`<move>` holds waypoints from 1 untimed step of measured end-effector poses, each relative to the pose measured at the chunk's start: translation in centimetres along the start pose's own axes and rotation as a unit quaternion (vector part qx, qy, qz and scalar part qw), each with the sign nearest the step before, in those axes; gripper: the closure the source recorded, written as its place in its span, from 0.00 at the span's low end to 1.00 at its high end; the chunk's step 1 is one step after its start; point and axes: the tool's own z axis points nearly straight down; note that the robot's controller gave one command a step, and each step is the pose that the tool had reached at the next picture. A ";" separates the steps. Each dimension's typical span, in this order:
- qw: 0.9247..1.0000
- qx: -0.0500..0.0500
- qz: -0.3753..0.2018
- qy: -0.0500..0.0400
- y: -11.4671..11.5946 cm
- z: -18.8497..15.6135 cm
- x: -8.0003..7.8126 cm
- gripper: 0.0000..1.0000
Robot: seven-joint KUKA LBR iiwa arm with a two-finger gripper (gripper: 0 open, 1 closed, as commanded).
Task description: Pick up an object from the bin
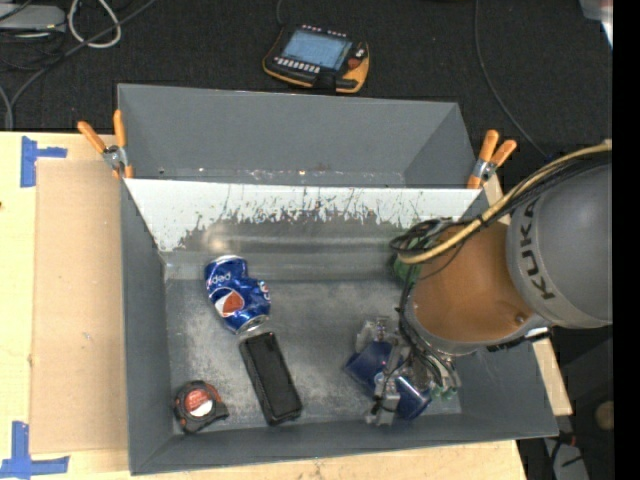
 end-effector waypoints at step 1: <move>0.999 0.001 0.053 0.004 -0.4 2.9 -1.6 0.00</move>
Offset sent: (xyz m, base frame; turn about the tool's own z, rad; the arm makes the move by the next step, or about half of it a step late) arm 0.0115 -0.0088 -0.0290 0.2058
